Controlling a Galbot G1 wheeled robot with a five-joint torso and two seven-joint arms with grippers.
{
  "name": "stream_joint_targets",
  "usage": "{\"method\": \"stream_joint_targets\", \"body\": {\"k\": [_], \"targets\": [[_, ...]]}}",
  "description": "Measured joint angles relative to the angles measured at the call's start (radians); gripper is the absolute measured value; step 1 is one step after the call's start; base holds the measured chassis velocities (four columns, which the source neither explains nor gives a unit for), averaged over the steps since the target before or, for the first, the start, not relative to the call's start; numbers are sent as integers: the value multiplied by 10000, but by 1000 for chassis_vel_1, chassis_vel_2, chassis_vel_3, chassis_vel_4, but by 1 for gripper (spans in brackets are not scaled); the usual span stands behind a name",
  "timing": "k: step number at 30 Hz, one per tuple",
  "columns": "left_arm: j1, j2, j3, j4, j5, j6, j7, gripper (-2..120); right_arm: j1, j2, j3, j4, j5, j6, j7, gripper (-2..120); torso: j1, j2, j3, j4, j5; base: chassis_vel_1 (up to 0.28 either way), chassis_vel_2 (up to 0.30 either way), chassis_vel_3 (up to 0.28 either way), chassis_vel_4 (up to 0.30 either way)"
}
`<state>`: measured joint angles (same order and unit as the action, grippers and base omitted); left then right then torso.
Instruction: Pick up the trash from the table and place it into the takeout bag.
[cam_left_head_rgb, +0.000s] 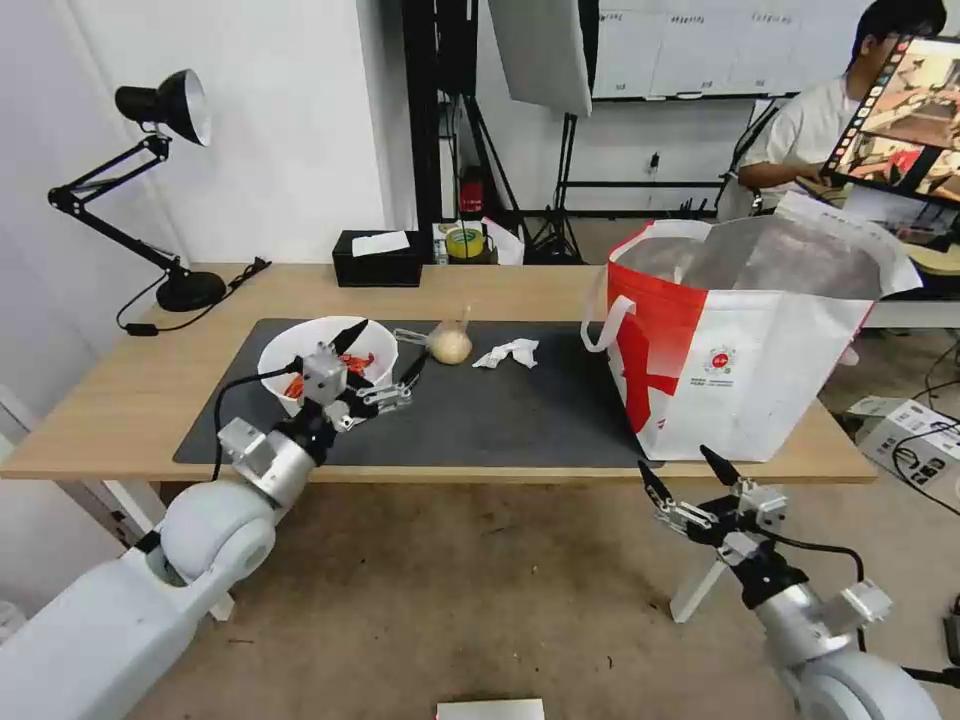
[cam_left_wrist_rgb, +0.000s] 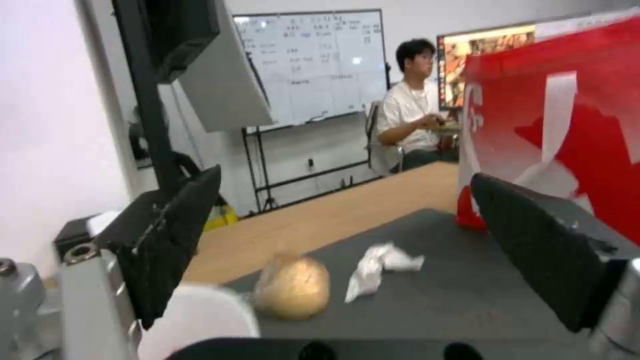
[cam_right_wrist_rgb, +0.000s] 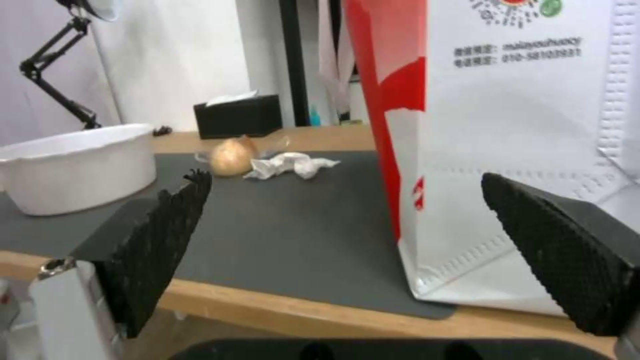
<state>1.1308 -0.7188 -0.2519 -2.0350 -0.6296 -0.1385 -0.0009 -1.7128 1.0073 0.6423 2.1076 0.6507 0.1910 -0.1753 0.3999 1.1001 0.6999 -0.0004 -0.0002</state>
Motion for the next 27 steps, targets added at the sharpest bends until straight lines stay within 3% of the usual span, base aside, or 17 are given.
{"method": "stream_joint_targets", "body": {"k": [2,3,5,8,12,14,20,27], "targets": [[1016,-104,-974,-65,156,-197,150,100,1,3,-2,24,-27,1,6,100,0,0,0,6,4,0,0,0,0],[1016,-104,-974,-65,156,-197,150,100,1,3,-2,24,-27,1,6,100,0,0,0,6,4,0,0,0,0],[2180,-330,-1912,-87,212,-296,268,100,-7,17,-30,13,-35,60,17,100,0,0,0,8,-5,0,0,0,0],[3015,-591,-2612,-24,388,-495,416,100,-13,56,-62,-50,-76,143,14,100,0,0,0,4,6,0,0,0,0],[4355,-1372,-3474,136,807,-1043,778,100,-40,160,-123,-149,-190,278,3,100,0,0,0,4,5,0,0,0,0],[5385,-2365,-3965,217,1326,-1522,1082,100,-91,209,-135,-271,-448,457,3,100,0,0,0,3,2,0,0,0,0],[6358,-3132,-4334,134,1670,-1407,1288,100,-173,247,-139,-529,-1337,723,47,100,0,0,0,5,2,0,0,0,0],[6575,-3577,-4357,305,1992,-1410,1292,100,-198,312,-252,-790,-1887,946,134,100,0,0,1,4,2,0,0,0,0]]}}
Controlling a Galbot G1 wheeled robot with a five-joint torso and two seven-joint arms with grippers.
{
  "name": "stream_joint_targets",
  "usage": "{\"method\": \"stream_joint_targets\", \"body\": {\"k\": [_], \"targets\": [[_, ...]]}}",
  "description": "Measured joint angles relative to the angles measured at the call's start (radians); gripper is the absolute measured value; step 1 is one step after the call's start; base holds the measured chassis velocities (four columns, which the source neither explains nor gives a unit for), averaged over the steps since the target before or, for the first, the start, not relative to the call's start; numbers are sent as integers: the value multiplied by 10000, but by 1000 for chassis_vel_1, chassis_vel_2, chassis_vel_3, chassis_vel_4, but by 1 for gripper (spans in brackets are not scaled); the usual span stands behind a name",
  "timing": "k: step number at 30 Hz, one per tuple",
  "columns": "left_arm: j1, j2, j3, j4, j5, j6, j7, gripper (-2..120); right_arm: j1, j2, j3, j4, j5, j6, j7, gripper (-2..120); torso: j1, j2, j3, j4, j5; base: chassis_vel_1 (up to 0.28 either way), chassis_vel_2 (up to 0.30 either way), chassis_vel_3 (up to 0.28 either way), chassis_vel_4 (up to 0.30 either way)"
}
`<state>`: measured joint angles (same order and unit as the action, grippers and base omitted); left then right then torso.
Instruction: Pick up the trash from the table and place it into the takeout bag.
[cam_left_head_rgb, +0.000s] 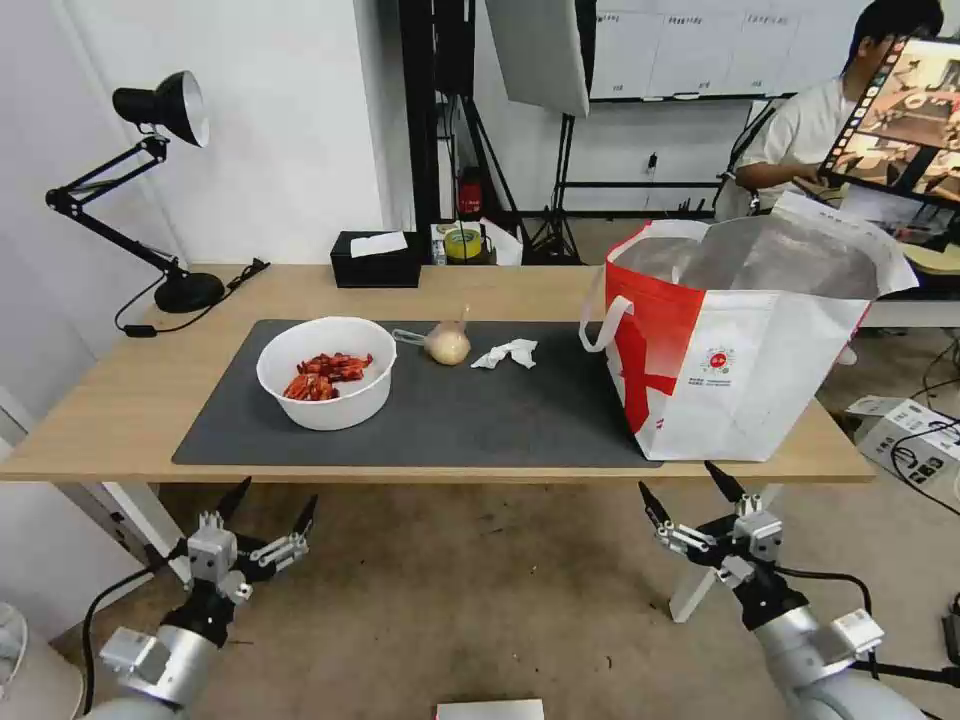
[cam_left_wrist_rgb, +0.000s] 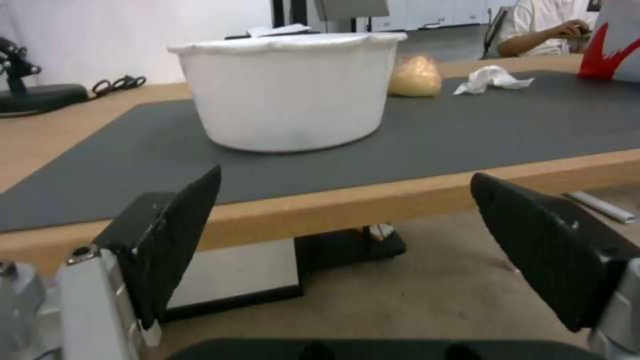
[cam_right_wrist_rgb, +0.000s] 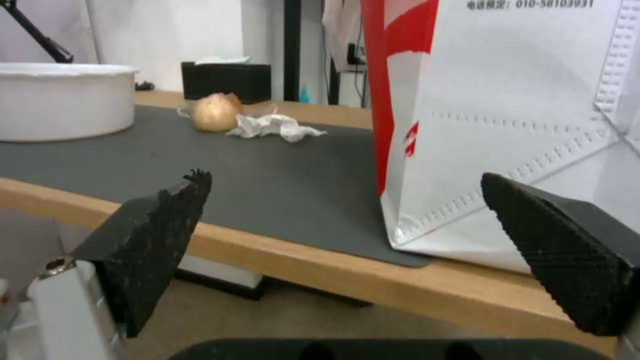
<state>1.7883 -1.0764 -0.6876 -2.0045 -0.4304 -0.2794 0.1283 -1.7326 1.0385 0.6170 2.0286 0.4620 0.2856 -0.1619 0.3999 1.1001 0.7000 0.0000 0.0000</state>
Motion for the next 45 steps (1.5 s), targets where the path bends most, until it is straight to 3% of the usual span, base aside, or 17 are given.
{"method": "stream_joint_targets", "body": {"k": [30,37,45], "targets": [[-141,13,124,49,102,-15,1,100,70,-64,-227,0,80,-65,3,100,1,-1,0,-1,-1,0,0,0,0],[-163,19,131,32,123,-15,1,100,626,-667,-655,532,362,-573,199,100,1,-1,0,0,-2,0,0,0,0],[-221,147,153,8,103,-12,2,100,2351,-2072,-2089,620,1041,-1281,551,100,2,-1,1,0,0,0,0,0,0]]}}
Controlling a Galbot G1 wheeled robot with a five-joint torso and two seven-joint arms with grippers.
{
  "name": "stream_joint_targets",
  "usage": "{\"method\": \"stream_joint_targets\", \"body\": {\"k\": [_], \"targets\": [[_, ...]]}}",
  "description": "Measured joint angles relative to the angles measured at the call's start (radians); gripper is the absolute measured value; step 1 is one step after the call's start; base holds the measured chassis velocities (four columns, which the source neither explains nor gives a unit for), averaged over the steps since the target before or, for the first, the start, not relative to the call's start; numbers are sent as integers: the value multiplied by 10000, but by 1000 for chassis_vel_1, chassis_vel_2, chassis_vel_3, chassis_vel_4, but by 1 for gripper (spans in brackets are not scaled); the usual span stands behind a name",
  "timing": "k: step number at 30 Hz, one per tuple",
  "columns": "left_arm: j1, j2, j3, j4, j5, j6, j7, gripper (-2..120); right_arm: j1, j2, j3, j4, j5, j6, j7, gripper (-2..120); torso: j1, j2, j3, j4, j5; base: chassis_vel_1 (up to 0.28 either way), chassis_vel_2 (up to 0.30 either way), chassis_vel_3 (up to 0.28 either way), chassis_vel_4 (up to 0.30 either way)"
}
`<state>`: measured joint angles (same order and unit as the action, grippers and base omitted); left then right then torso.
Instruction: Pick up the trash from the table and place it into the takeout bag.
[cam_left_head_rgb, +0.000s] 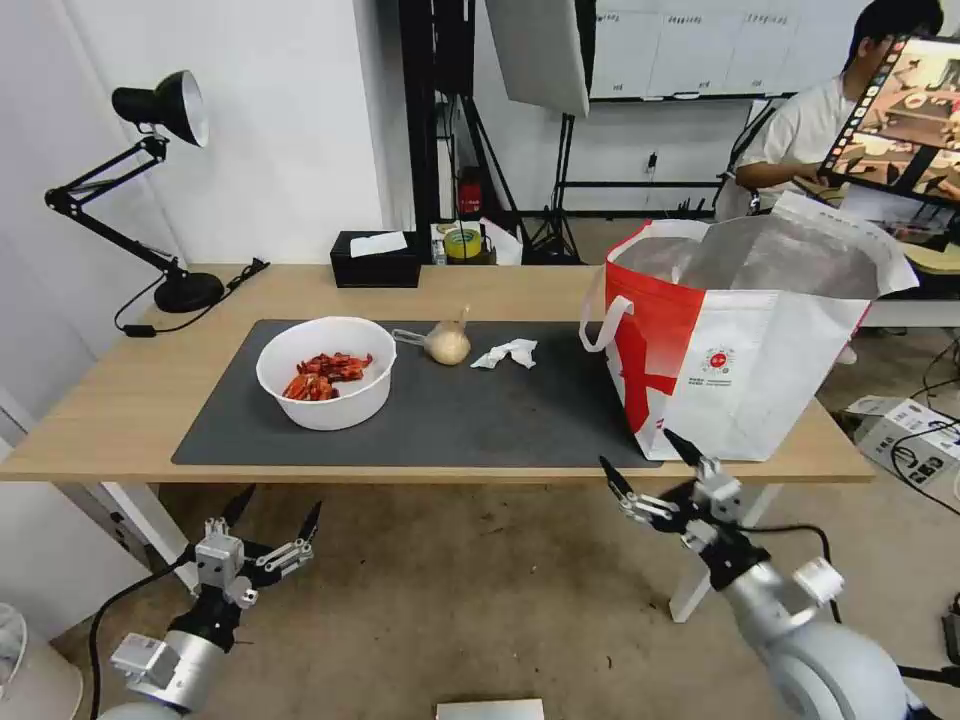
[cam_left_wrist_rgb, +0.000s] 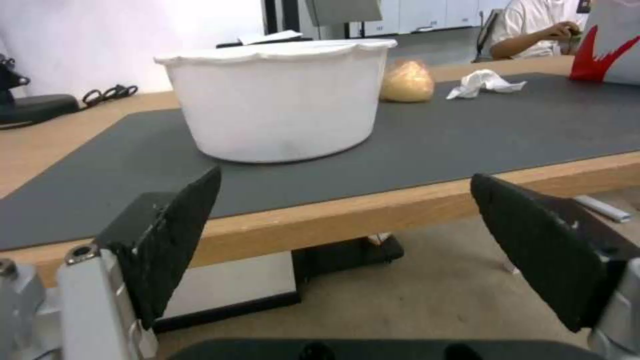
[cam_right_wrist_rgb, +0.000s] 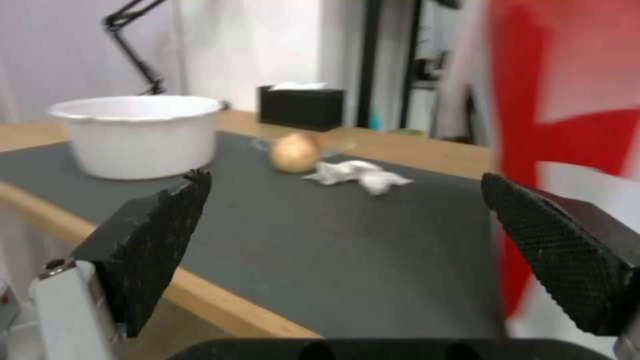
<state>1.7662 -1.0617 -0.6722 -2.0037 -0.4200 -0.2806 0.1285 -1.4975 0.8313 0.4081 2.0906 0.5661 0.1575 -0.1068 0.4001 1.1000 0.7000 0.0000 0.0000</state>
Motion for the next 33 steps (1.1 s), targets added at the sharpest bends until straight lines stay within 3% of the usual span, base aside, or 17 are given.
{"method": "stream_joint_targets", "body": {"k": [4,9,16,19,23,27,30,33], "targets": [[-37,-17,-21,0,-11,13,-6,100,1334,-643,-1166,-280,248,-202,48,100,0,-1,0,1,0,0,0,0,0],[-94,-73,44,46,-6,32,-11,100,2413,-791,-2095,-644,421,-384,155,100,0,0,0,-1,0,0,0,0,0],[-196,-64,102,240,3,47,-25,100,5029,-727,-4191,-1353,873,-974,691,100,0,-1,1,1,-2,0,0,0,0],[-311,-37,91,382,-16,49,-34,100,6899,-327,-5838,-2073,1119,-1451,1375,100,0,-1,2,1,-3,0,0,0,0],[-381,-1,83,476,-29,50,-39,100,8362,178,-6876,-2784,1223,-1984,2096,100,1,-1,0,1,-5,0,0,0,0],[-437,23,88,535,-33,50,-42,100,9252,621,-7478,-3309,1427,-2502,2912,100,1,-1,1,1,0,0,0,0,0],[-595,40,181,662,-35,50,-44,100,10224,1412,-8055,-4228,1929,-3251,4296,100,1,-1,1,1,-1,0,0,0,0],[-684,45,270,732,-36,50,-43,100,10706,1893,-8285,-4821,2465,-3607,4995,100,1,-1,1,1,-4,0,0,0,0]]}}
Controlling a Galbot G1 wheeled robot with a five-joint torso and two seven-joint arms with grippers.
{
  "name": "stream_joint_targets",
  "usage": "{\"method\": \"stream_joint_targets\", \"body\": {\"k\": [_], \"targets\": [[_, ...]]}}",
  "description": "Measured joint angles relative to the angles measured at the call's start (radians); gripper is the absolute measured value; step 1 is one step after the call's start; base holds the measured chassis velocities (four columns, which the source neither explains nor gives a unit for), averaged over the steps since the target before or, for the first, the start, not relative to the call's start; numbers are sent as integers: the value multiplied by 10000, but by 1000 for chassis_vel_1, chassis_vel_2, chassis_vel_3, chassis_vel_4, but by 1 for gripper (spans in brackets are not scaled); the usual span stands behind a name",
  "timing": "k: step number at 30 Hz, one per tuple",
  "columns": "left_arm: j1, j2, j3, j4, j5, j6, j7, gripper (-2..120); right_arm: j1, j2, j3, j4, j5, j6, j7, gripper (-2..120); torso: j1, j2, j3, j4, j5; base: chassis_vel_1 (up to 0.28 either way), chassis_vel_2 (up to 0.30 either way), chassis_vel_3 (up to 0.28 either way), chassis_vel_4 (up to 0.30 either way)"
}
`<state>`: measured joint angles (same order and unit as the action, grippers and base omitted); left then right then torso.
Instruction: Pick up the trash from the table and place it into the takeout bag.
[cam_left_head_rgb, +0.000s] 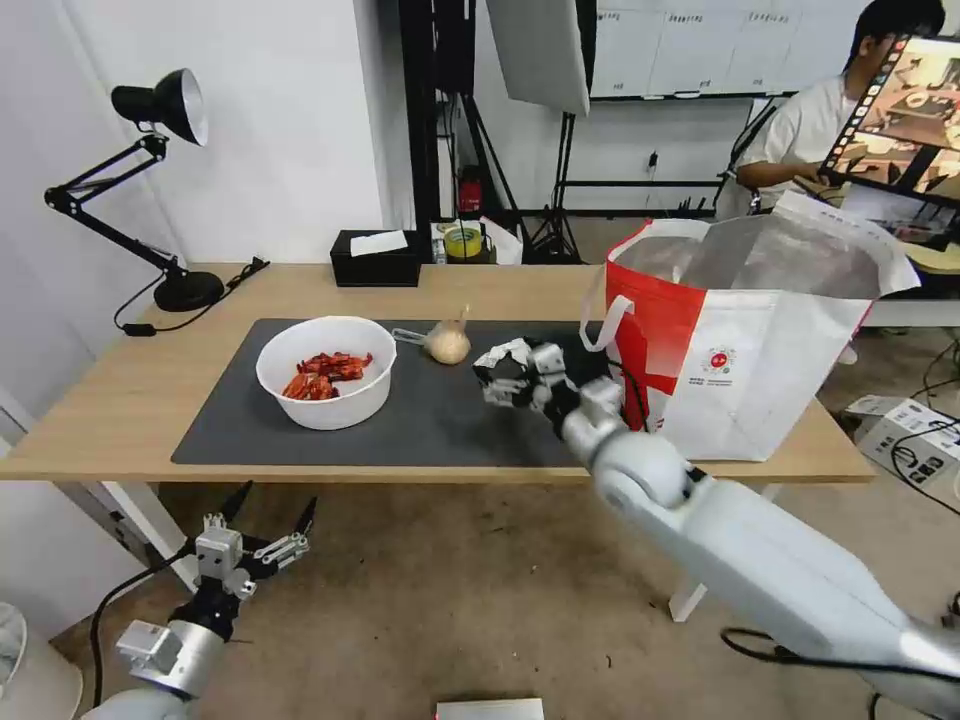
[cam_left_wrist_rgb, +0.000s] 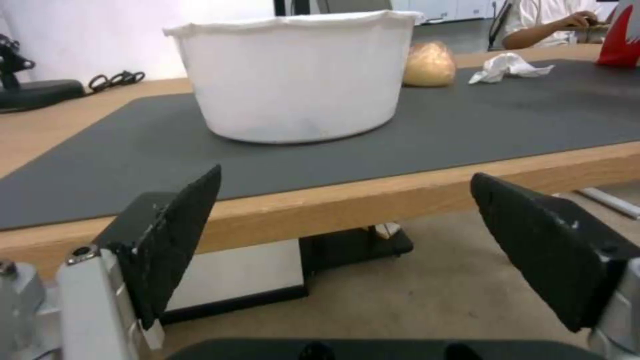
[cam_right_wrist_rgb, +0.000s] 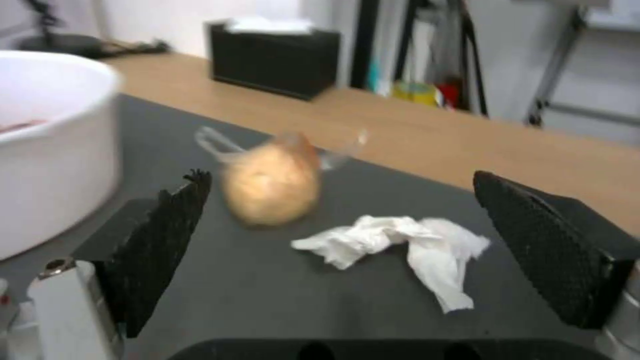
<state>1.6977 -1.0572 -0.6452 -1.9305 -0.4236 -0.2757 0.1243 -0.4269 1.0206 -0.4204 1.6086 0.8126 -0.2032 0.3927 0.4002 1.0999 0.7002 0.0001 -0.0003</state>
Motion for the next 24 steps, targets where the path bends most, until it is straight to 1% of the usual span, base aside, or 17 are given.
{"method": "stream_joint_targets", "body": {"k": [1,2,5,6,10,11,13,14,18,24], "targets": [[-48,7,46,35,0,0,0,100,211,235,-78,-317,258,-141,236,100,0,0,0,0,2,0,0,0,0],[-48,7,46,35,0,0,0,100,211,235,-78,-317,258,-141,236,100,0,0,0,0,2,0,0,0,0],[-168,27,144,130,2,1,0,100,693,794,-226,-1159,773,-338,535,100,0,0,-1,-1,1,0,0,0,0],[-168,27,144,130,2,1,0,100,693,794,-226,-1159,773,-338,535,100,0,0,-1,-1,1,0,0,0,0],[-206,22,220,219,18,-37,3,100,1195,1492,-344,-2262,1256,-622,768,100,0,0,-1,-1,2,0,0,0,0],[-206,22,220,219,18,-37,3,100,1195,1492,-344,-2262,1256,-622,768,100,0,0,-1,-1,2,0,0,0,0],[-202,14,225,228,27,-50,6,100,1421,1804,-399,-2924,1281,-708,761,100,-1,0,-1,1,1,0,0,0,0],[-202,14,225,228,27,-50,6,100,1421,1804,-399,-2924,1281,-708,761,100,-1,0,-1,1,1,0,0,0,0],[-194,14,209,228,28,-76,8,100,1712,2181,-455,-3746,1266,-817,620,100,0,0,-1,-1,2,0,0,0,0],[-183,19,214,227,28,-94,13,100,1893,2433,-444,-4290,1269,-994,554,100,-1,0,-2,0,3,0,0,0,0]]}}
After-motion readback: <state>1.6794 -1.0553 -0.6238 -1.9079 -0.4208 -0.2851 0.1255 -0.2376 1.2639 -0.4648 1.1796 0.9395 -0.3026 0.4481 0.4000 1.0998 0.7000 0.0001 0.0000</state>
